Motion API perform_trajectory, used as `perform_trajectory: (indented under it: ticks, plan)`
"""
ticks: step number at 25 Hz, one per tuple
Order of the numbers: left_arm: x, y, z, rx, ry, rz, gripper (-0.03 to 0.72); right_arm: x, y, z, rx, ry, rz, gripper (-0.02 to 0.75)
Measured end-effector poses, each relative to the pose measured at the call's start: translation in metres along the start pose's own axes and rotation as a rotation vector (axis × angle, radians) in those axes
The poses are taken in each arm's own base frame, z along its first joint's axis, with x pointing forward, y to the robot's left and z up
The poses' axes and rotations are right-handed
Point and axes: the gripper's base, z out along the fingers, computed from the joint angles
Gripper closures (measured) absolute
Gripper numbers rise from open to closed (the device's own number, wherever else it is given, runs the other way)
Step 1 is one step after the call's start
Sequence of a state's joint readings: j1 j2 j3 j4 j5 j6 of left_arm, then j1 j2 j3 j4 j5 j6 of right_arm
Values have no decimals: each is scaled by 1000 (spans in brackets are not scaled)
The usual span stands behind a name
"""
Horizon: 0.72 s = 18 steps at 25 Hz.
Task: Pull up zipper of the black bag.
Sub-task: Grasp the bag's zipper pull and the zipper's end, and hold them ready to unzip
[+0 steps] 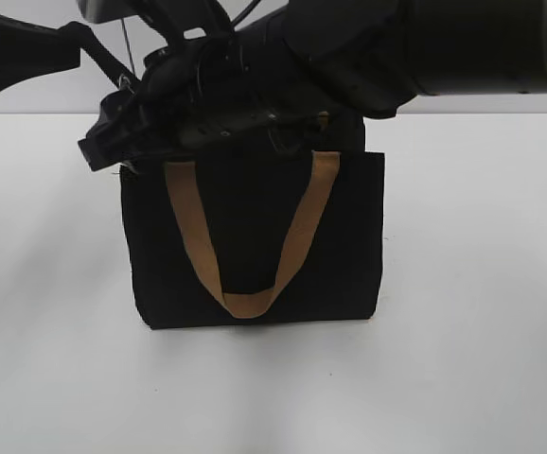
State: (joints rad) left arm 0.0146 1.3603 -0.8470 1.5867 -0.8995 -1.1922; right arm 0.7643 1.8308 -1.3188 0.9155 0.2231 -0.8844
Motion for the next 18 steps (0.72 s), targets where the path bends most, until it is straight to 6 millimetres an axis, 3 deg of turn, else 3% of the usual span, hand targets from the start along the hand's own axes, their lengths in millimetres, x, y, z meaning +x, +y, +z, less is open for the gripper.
perform_trajectory:
  ticks: [7,13,18]
  plan:
    - [0,0,0,0,0,0,667,0,-2,0,10,-6,1,495]
    - [0,0,0,0,0,0,667,-1,-2,0,13,-8,1,542]
    - [0,0,0,0,0,0,667,-1,-2,0,13,-8,2,642]
